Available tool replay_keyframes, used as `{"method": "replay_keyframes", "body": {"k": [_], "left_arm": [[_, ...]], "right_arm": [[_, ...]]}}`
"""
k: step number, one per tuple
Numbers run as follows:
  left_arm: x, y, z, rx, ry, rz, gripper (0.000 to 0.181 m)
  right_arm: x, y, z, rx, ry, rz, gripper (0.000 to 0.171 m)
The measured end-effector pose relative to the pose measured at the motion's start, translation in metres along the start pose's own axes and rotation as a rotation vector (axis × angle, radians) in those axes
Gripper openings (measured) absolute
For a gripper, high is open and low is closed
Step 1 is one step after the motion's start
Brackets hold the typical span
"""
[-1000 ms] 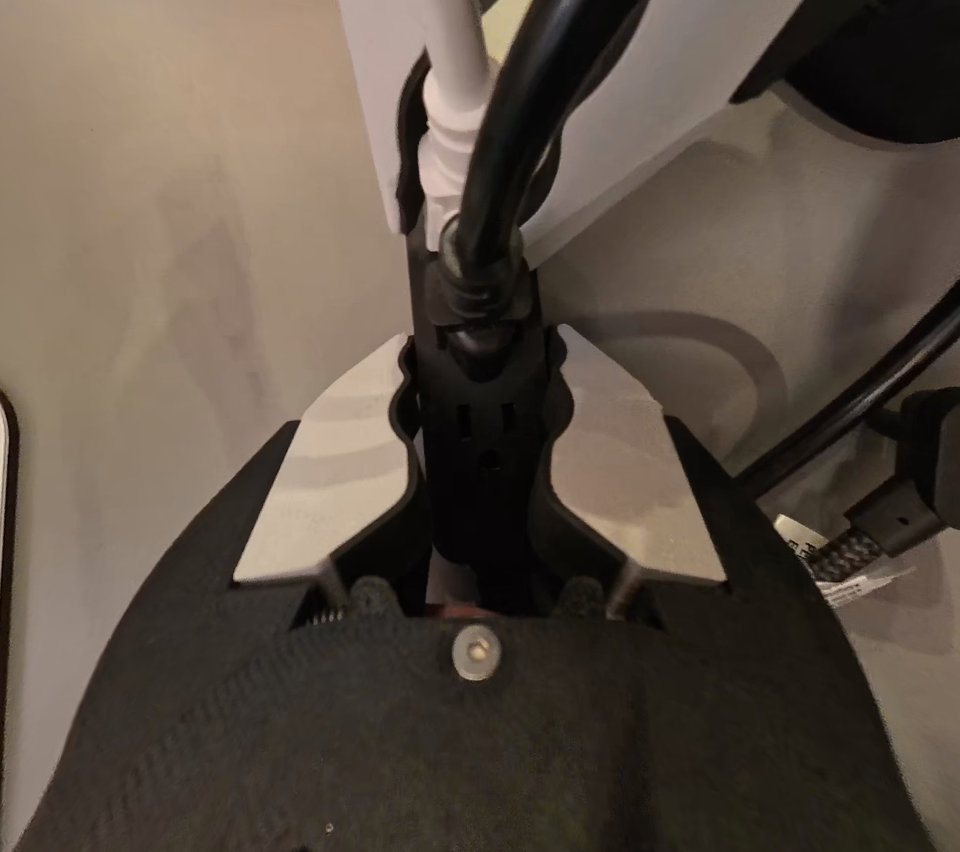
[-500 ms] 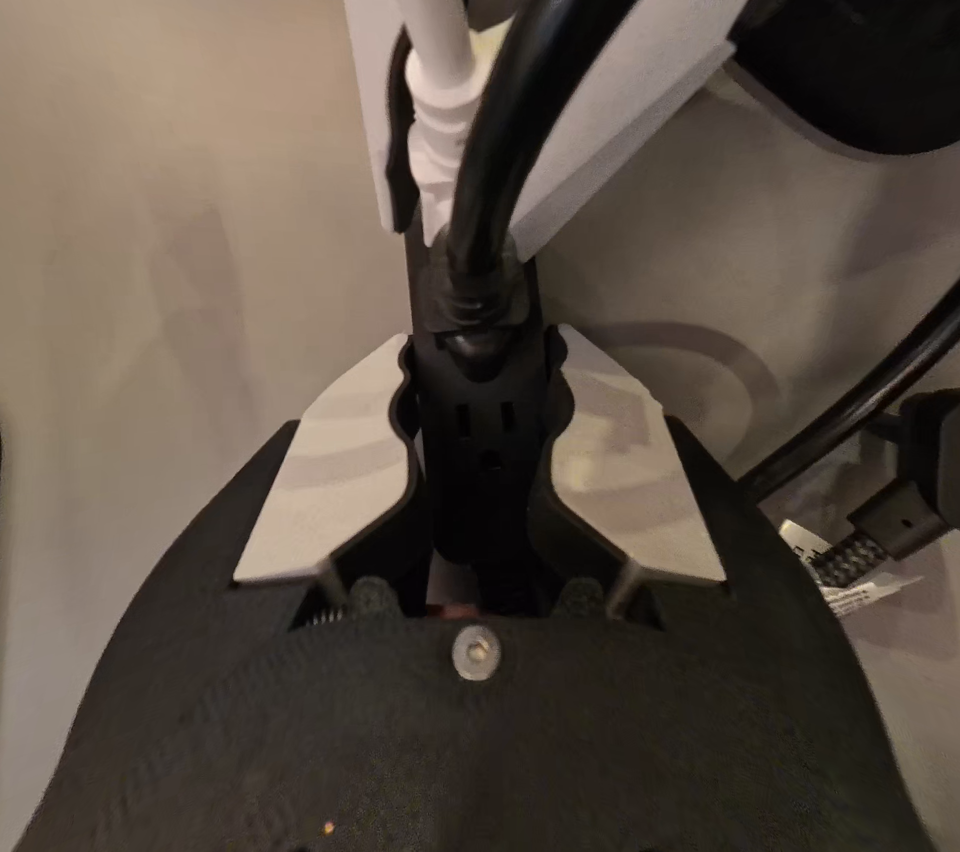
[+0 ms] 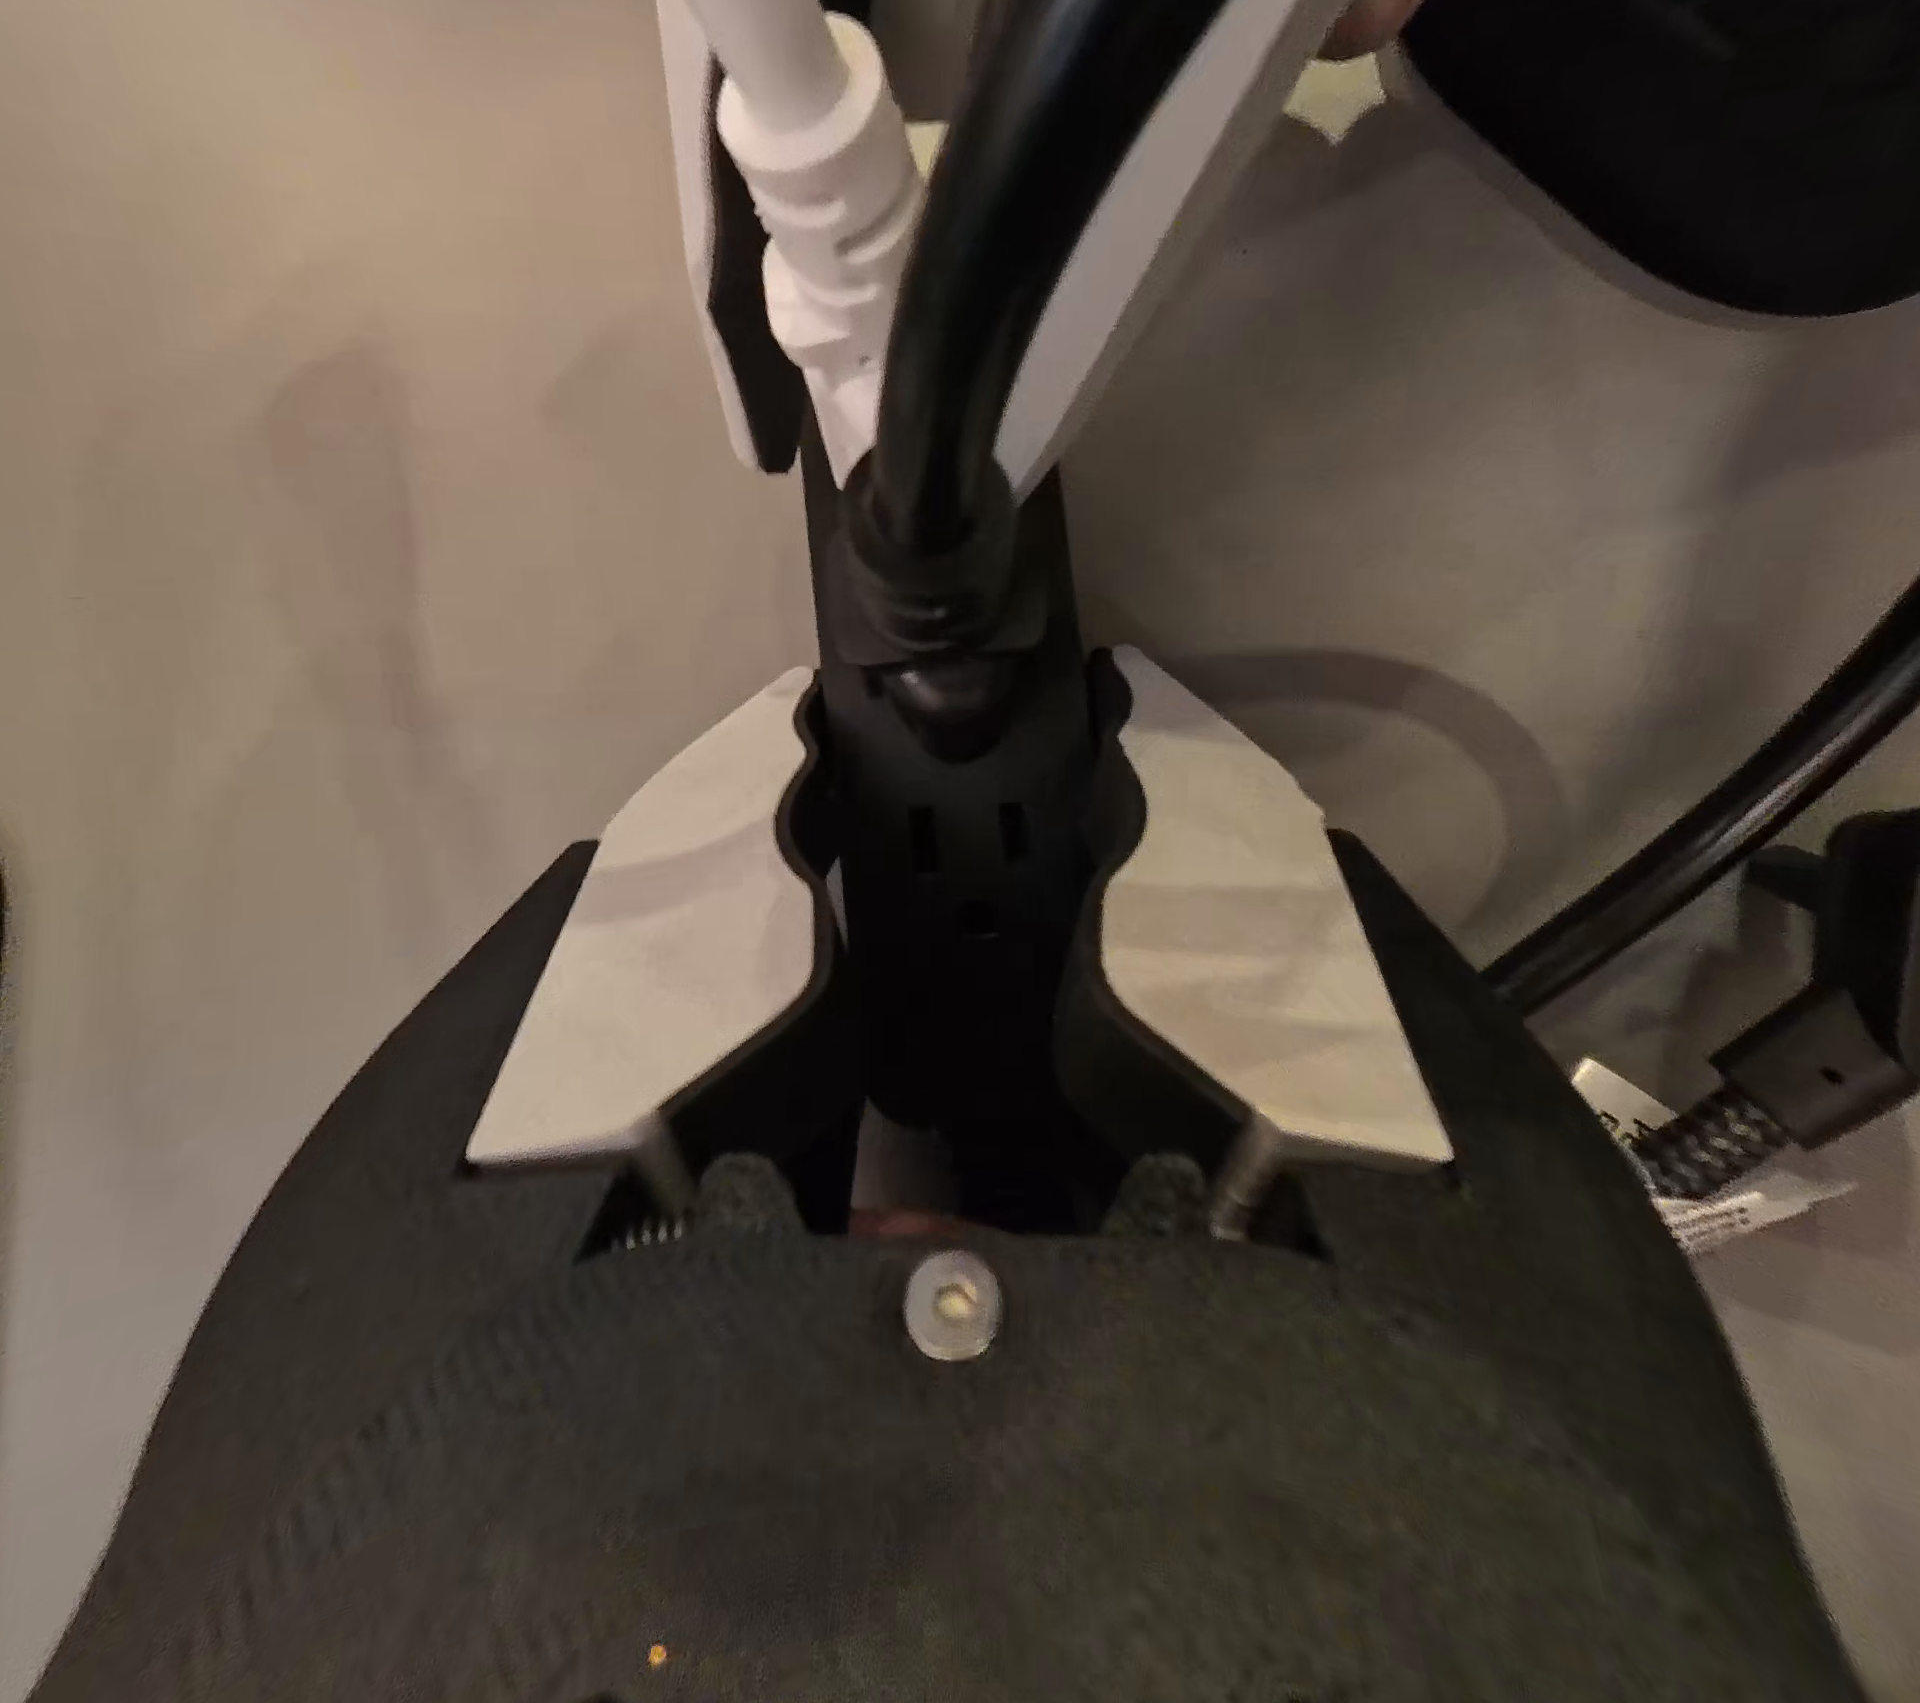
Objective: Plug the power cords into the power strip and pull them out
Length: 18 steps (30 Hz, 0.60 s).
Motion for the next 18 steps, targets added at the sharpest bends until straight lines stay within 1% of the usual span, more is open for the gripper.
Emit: {"method": "replay_keyframes", "body": {"k": [4,6,7,9,10,11,12,14,16,18], "left_arm": [[0.000,0.000,0.001,-0.004,0.003,0.006,0.046],[0.001,-0.001,0.002,-0.025,-0.003,0.001,0.046],[0.000,-0.001,0.003,-0.028,0.003,0.002,0.046],[0.000,-0.001,0.003,-0.021,0.015,0.000,0.046],[0.000,-0.001,0.003,-0.022,0.015,-0.002,0.045],[0.000,-0.001,0.003,-0.023,0.016,-0.001,0.045],[0.000,-0.001,0.004,-0.032,0.018,-0.001,0.045],[0.000,-0.002,0.005,-0.055,0.034,-0.003,0.045],[0.000,-0.002,0.008,-0.090,0.056,-0.009,0.045],[0.000,-0.002,0.010,-0.118,0.075,-0.008,0.045]], "right_arm": [[0.002,0.000,-0.010,0.305,0.264,-0.109,0.020],[0.003,0.002,-0.014,0.402,0.332,-0.133,0.022],[0.003,0.003,-0.014,0.395,0.312,-0.132,0.022],[0.003,0.003,-0.011,0.320,0.198,-0.136,0.025],[0.005,0.004,-0.010,0.339,0.165,-0.164,0.026],[0.008,0.002,-0.012,0.386,0.146,-0.173,0.028],[0.009,0.004,-0.014,0.434,0.106,-0.212,0.035],[0.013,0.004,-0.013,0.529,0.059,-0.253,0.041],[0.018,0.005,-0.016,0.644,0.017,-0.300,0.042],[0.018,0.009,-0.018,0.712,-0.039,-0.331,0.041]]}}
Point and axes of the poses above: each gripper's, where its closed fingertips meet, x back along the fingers, y out of its underside, z = x × y across the jaws, the point moved 4 cm from there along x, back along the fingers, and after that the axes turned 12 degrees about -z, right-handed, at the moved point
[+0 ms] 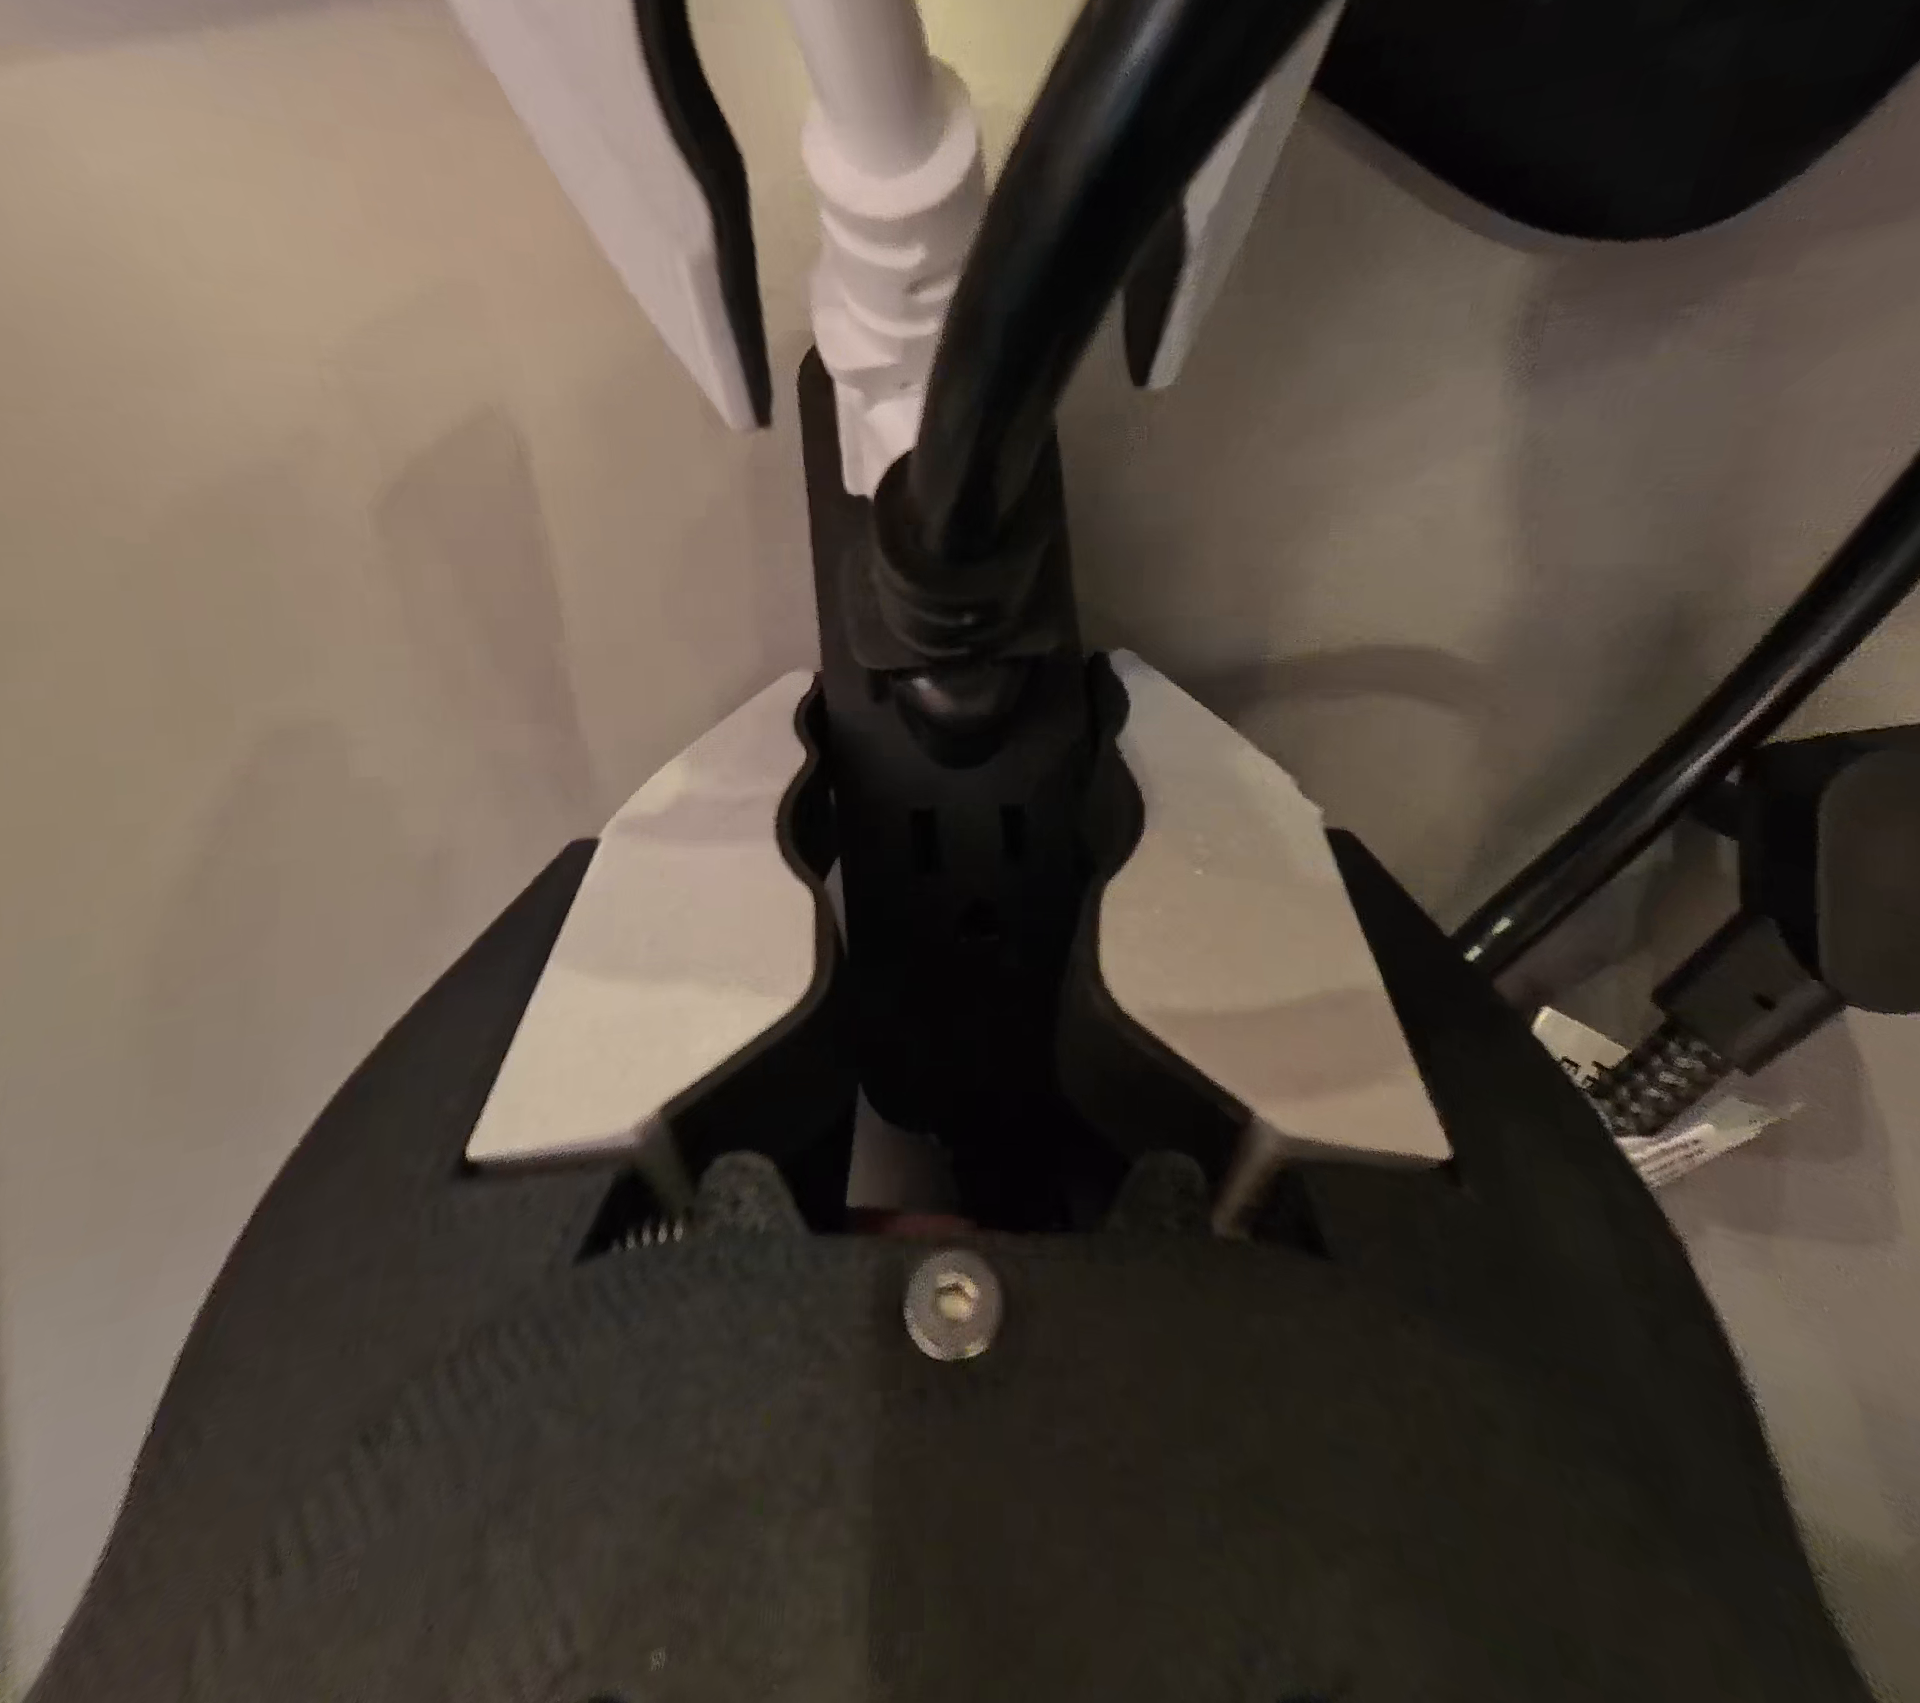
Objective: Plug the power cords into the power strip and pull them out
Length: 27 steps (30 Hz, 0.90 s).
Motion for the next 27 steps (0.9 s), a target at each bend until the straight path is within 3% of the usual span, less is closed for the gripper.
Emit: {"method": "replay_keyframes", "body": {"k": [3,11,27], "left_arm": [[0.001,0.002,0.003,-0.048,0.038,0.001,0.046],[0.002,0.003,0.016,-0.138,0.107,0.008,0.045],[0.000,-0.004,0.018,-0.144,0.068,-0.035,0.045]], "right_arm": [[-0.013,0.002,-0.009,0.141,-0.052,-0.058,0.041],[-0.021,-0.011,-0.019,0.394,-0.182,0.028,0.025],[-0.024,-0.009,-0.025,0.347,-0.125,0.015,0.022]]}}
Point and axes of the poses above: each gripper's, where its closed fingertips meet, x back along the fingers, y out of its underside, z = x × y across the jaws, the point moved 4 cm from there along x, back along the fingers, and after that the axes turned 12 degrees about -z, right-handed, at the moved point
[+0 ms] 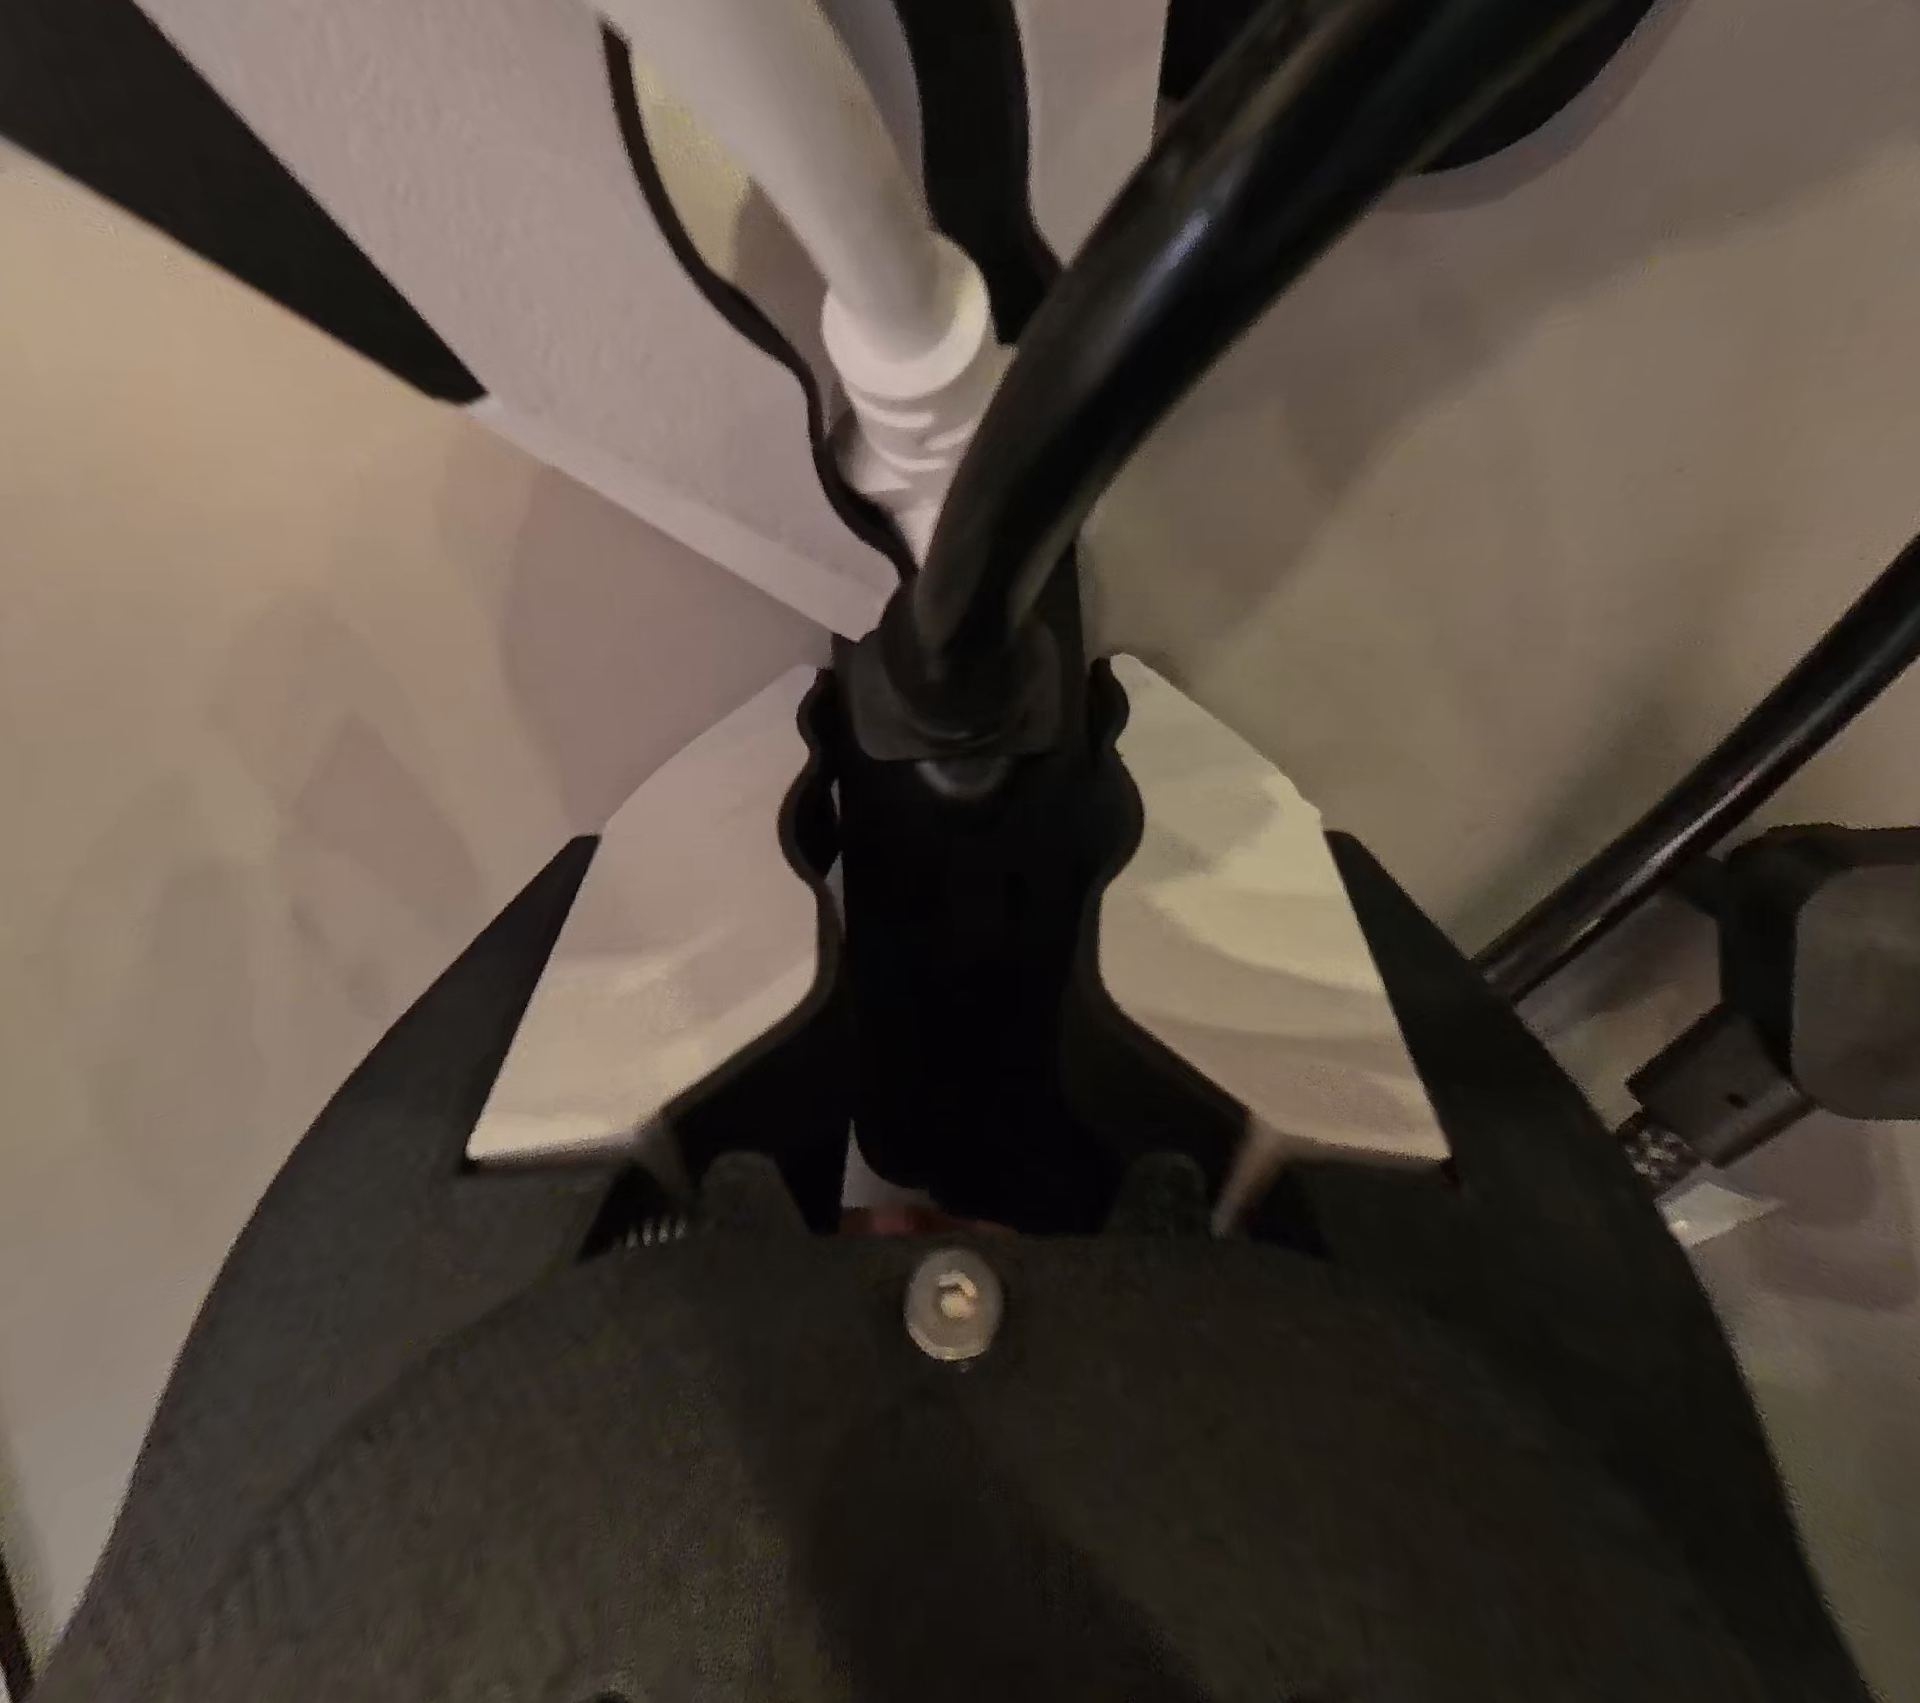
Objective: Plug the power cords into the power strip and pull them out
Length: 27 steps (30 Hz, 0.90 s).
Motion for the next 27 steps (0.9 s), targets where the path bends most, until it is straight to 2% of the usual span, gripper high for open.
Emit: {"method": "replay_keyframes", "body": {"k": [9,12,18,20,24,27], "left_arm": [[0.000,0.001,-0.001,0.029,0.008,0.005,0.047],[-0.001,0.001,-0.001,0.017,0.006,0.009,0.046],[-0.002,0.001,-0.002,0.022,0.003,0.039,0.045],[-0.002,0.001,-0.003,0.028,-0.002,0.043,0.045],[-0.002,0.001,-0.003,0.033,0.002,0.046,0.045],[-0.003,0.000,-0.003,0.034,0.004,0.046,0.045]], "right_arm": [[0.003,-0.007,-0.006,0.156,0.191,-0.168,0.023],[0.004,-0.005,-0.003,0.064,0.083,-0.116,0.022],[0.006,0.003,0.010,-0.204,-0.211,0.125,0.024],[0.006,0.002,0.008,-0.174,-0.165,0.104,0.024],[0.006,-0.002,0.002,0.000,0.059,-0.052,0.027],[0.006,-0.001,0.001,0.002,0.065,-0.058,0.023]]}}
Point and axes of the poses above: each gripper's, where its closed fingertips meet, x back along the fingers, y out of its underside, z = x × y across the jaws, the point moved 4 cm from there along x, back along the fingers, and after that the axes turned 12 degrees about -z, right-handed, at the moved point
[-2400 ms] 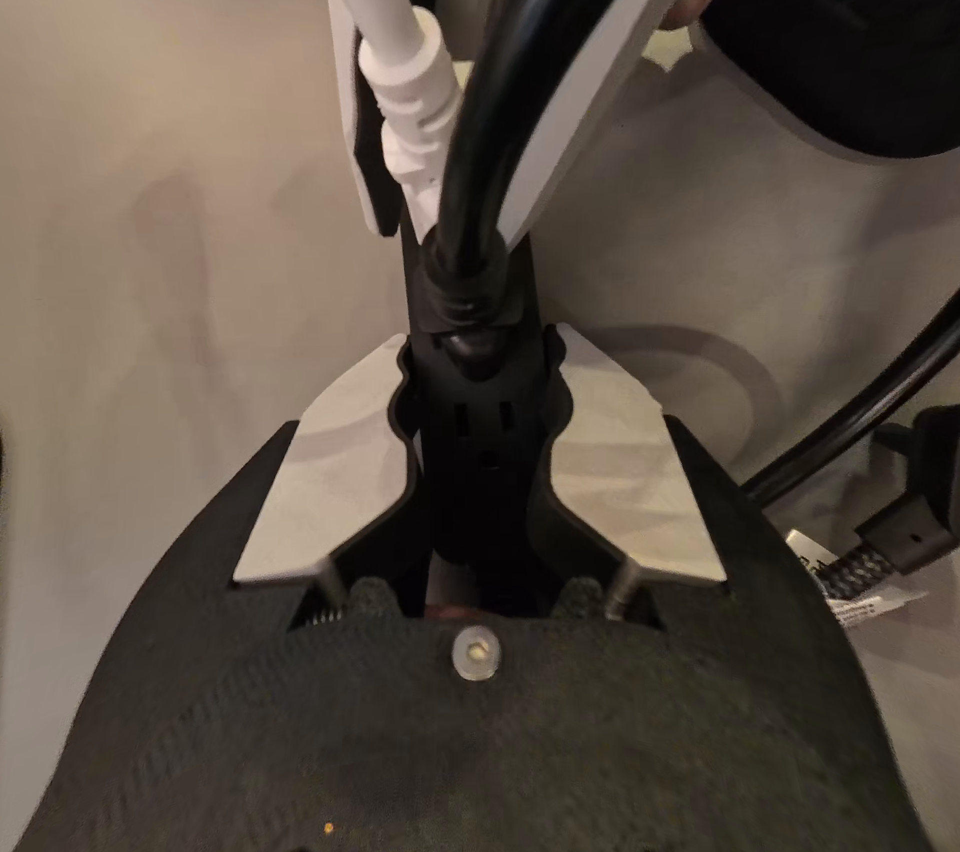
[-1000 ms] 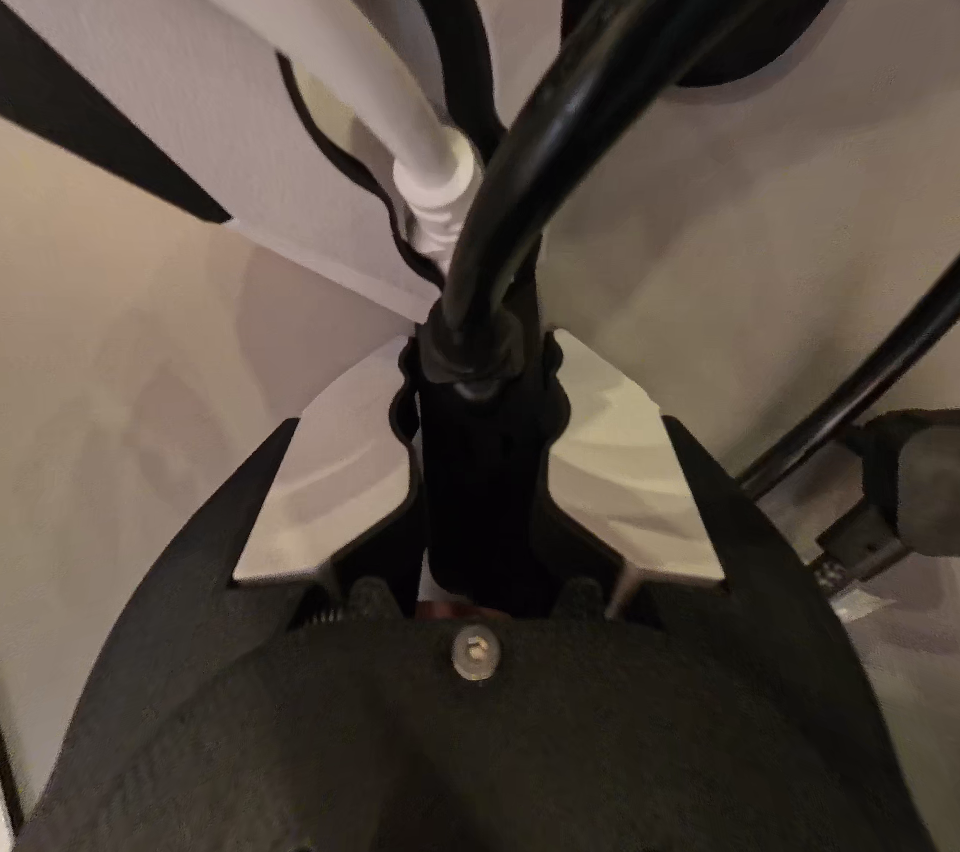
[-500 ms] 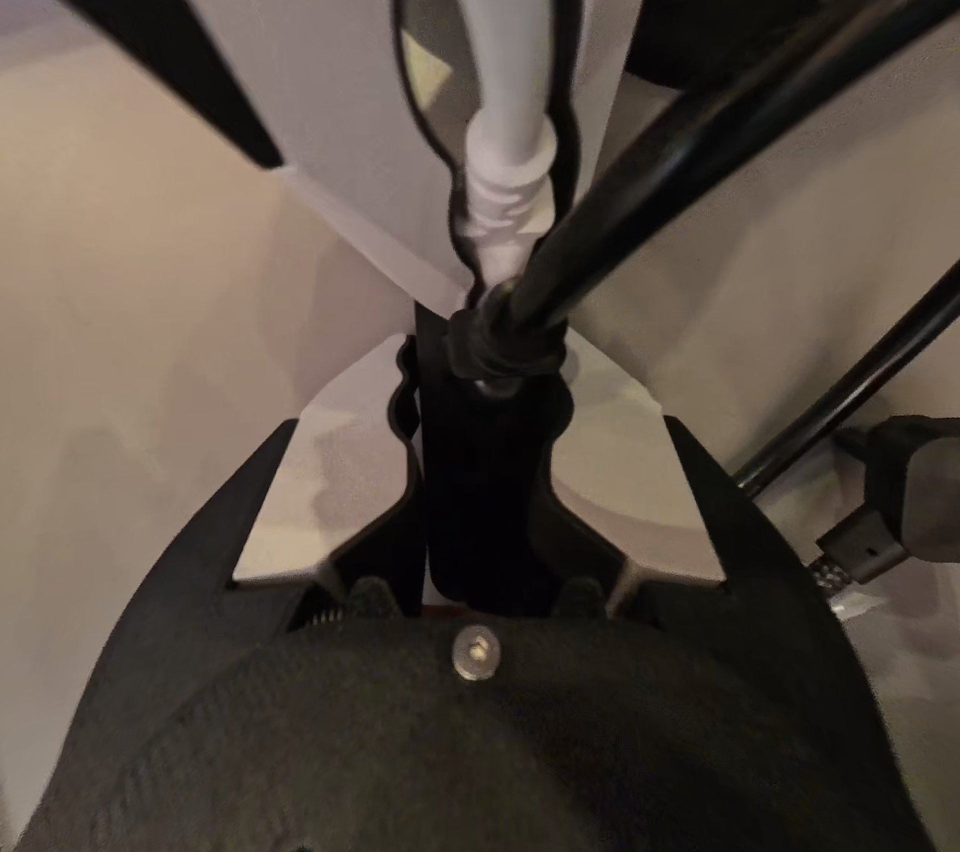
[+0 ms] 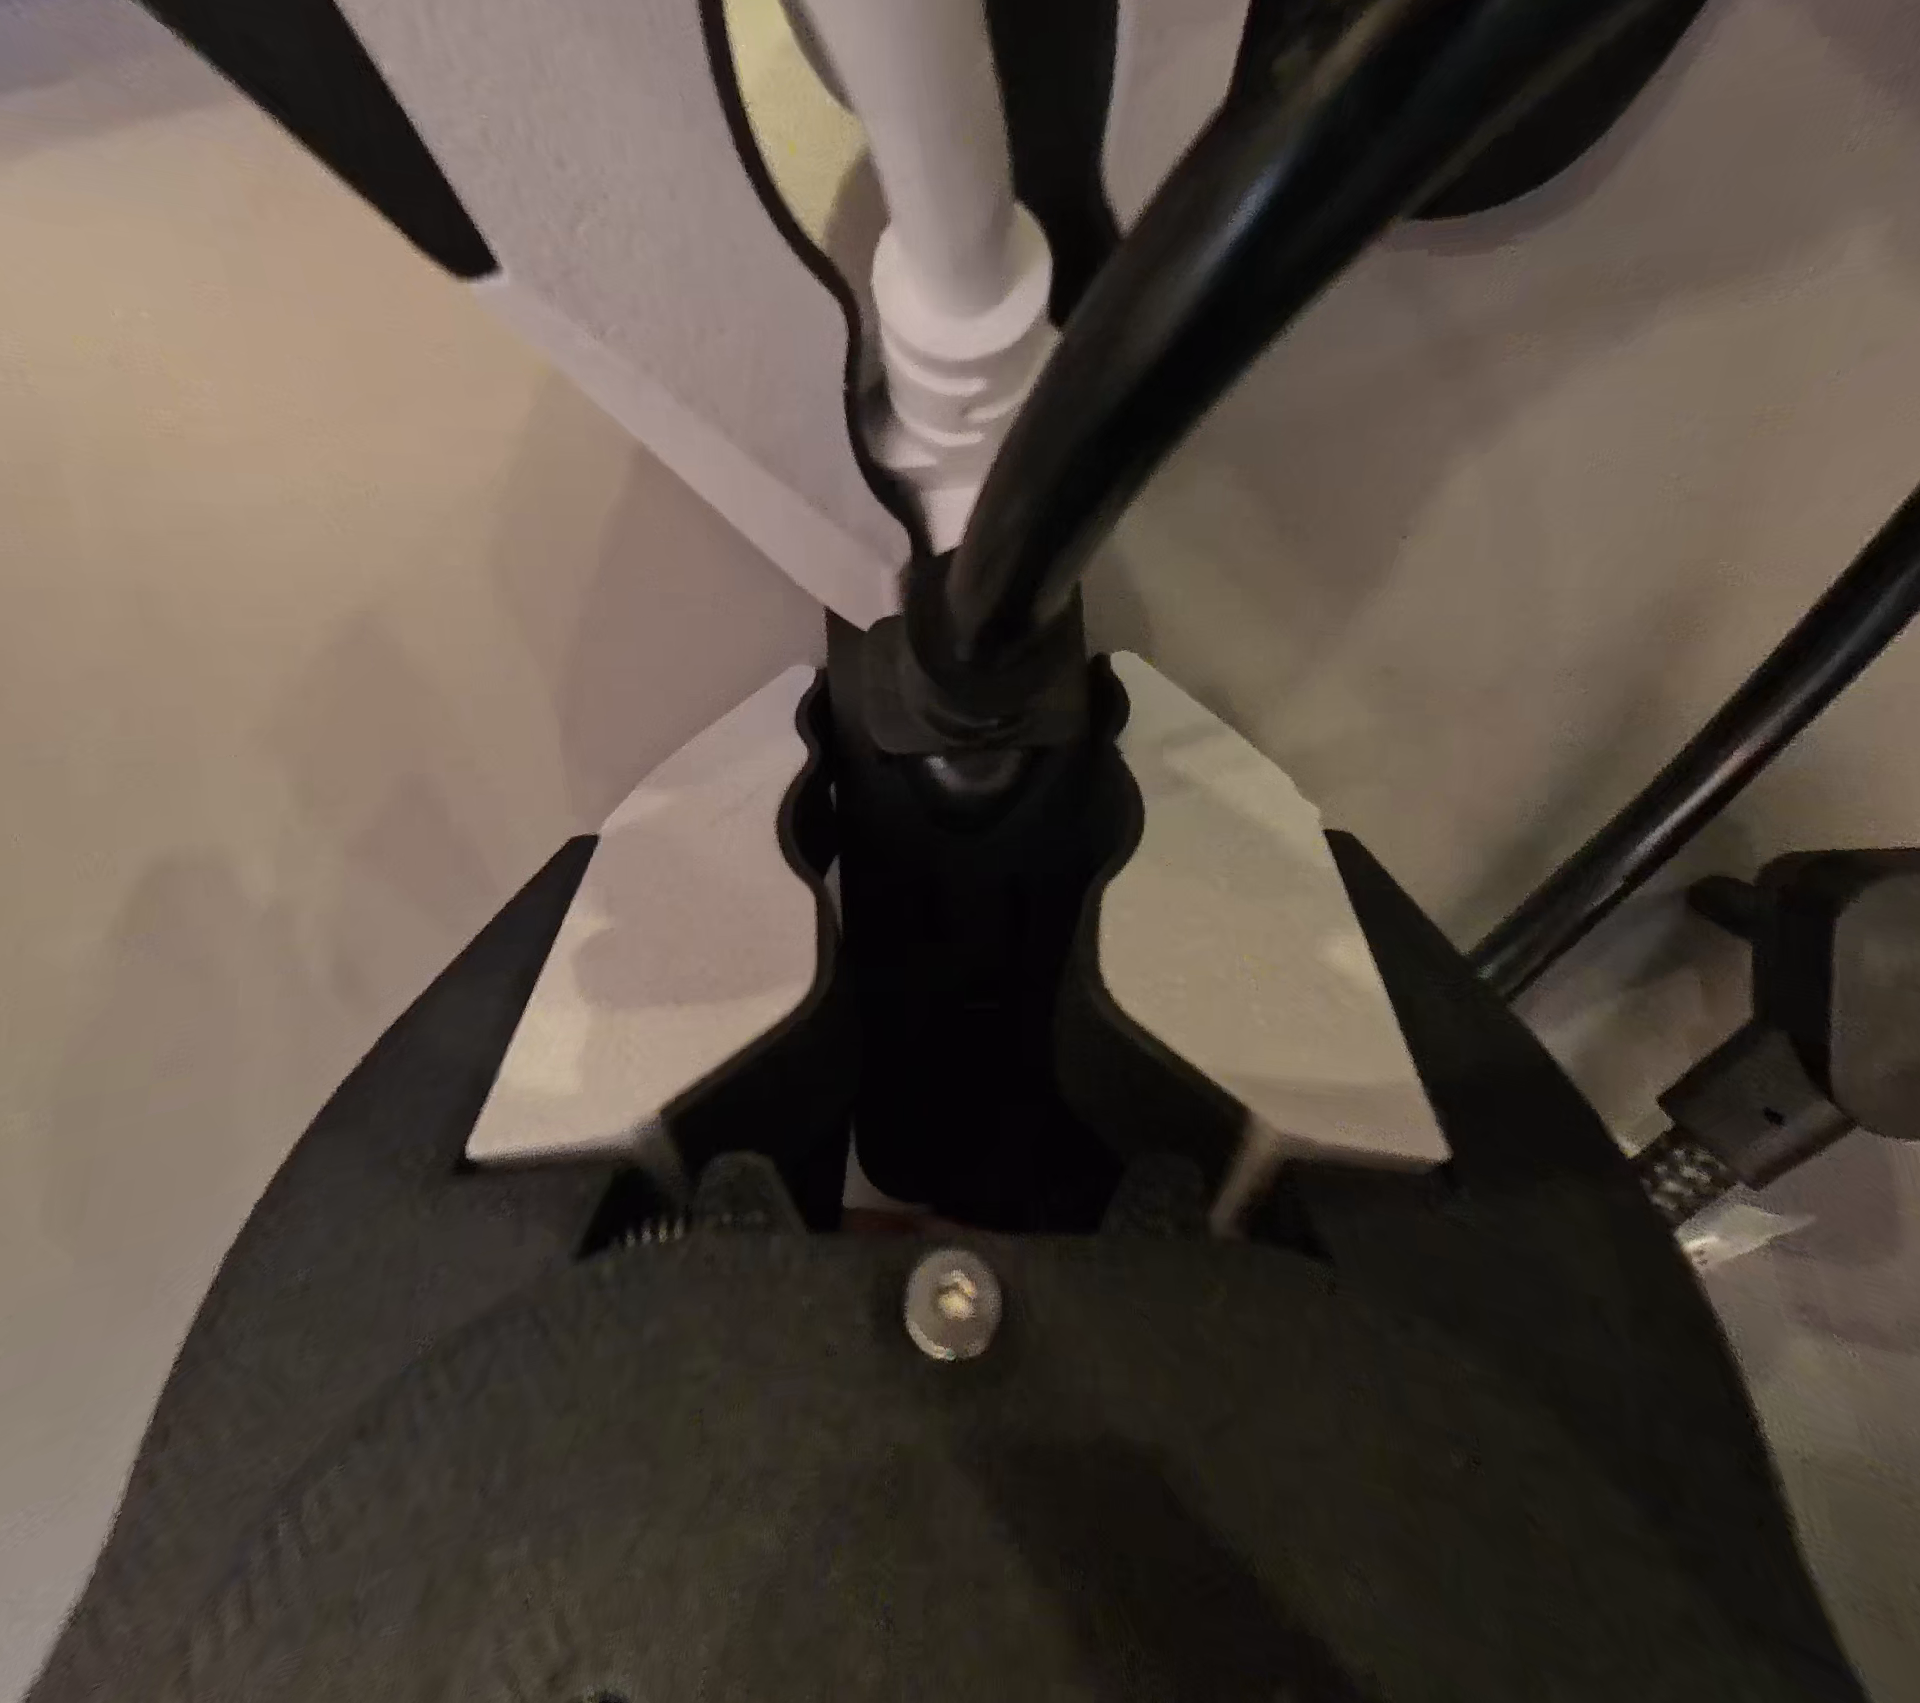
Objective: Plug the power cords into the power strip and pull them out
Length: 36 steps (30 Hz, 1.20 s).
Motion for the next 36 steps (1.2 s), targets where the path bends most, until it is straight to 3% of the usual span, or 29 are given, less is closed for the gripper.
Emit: {"method": "replay_keyframes", "body": {"k": [5,8,14,26,33,36], "left_arm": [[0.009,-0.003,0.000,0.021,-0.021,0.025,0.045],[0.028,-0.006,-0.003,0.034,-0.052,0.050,0.033],[0.025,-0.006,0.000,0.055,-0.024,0.012,0.026],[0.024,-0.007,0.002,0.076,-0.032,0.037,0.028],[0.023,-0.007,-0.002,0.094,-0.025,0.035,0.027],[0.023,-0.007,-0.003,0.097,-0.026,0.034,0.027]], "right_arm": [[-0.003,0.004,-0.001,-0.054,-0.036,0.027,0.023],[-0.003,0.004,-0.001,-0.053,-0.034,0.024,0.022],[-0.003,0.004,-0.001,-0.048,-0.036,0.018,0.023],[-0.001,-0.003,-0.006,0.027,0.131,-0.087,0.024],[-0.003,0.008,0.009,-0.258,-0.205,0.098,0.021],[-0.004,0.009,0.010,-0.277,-0.207,0.109,0.021]]}}
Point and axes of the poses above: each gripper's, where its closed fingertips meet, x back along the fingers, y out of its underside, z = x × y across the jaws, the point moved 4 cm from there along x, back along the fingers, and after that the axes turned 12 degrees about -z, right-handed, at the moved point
